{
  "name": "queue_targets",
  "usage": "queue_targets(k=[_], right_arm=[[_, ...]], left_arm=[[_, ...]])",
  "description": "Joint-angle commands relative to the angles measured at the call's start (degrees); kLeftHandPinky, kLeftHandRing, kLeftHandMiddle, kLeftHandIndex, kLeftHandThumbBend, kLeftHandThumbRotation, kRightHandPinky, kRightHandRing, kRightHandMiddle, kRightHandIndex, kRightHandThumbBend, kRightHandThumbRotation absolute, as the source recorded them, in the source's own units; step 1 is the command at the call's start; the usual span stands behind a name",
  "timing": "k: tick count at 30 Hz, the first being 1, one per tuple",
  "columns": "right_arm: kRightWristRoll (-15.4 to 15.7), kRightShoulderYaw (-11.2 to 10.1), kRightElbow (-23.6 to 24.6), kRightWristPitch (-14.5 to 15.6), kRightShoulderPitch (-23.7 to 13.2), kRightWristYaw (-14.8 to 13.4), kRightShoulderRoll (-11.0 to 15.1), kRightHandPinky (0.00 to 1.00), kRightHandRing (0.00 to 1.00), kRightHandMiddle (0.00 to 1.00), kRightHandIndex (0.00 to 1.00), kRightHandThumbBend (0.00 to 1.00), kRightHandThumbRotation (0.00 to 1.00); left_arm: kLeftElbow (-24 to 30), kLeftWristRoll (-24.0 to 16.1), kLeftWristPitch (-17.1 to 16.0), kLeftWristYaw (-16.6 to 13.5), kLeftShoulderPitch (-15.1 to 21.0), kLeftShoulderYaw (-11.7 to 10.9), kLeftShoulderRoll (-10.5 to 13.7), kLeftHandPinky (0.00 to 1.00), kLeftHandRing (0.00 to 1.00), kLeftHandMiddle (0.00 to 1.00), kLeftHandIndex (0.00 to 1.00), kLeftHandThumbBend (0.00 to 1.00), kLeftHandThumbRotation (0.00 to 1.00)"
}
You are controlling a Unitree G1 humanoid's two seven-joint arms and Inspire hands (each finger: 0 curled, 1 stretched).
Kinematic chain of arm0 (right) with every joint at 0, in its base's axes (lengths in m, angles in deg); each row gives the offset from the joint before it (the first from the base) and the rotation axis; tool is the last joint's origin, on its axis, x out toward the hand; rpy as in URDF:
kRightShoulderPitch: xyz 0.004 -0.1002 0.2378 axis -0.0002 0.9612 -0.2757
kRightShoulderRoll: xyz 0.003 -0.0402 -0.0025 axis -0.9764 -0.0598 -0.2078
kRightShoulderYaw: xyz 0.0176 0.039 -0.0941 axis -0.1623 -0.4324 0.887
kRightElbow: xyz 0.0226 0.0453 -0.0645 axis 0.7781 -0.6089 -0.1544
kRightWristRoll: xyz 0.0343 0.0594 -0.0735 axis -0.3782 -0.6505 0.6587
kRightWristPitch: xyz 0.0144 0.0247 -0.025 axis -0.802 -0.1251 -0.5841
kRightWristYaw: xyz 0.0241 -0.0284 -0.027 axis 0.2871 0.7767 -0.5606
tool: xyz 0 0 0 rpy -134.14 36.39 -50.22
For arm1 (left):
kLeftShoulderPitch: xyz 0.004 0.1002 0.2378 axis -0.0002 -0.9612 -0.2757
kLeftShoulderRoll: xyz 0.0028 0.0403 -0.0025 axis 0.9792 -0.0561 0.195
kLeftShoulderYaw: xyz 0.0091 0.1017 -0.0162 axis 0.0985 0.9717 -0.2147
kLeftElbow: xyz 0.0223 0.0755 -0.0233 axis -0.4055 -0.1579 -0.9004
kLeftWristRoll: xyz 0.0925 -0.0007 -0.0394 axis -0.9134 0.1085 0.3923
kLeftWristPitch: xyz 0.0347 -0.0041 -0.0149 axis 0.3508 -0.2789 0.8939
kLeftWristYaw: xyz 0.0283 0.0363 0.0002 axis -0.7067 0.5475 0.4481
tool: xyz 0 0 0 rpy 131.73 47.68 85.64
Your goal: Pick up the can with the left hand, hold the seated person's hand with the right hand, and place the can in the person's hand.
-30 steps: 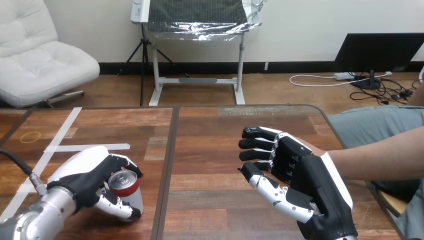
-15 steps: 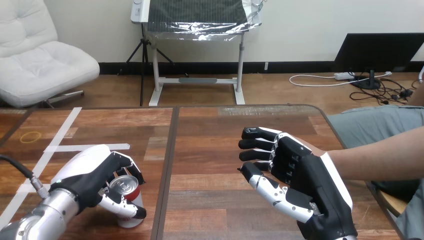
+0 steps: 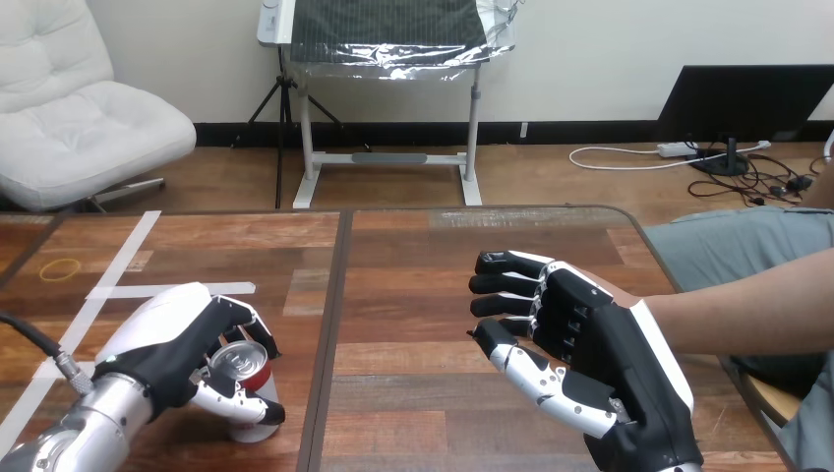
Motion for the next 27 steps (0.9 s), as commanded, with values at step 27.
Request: queue_targets(k=[27], right_arm=[[-0.67,-0.42,2.46,-0.37,-2.12,0.2,-0.02,0.59,0.67,0.7,0.7,0.47,0.0]], left_arm=[[-1.57,0.68,-4.16,-5.95,2.69,-0.98,-1.47,0.43,0.45,0.5,0.53,0.66,0.0]])
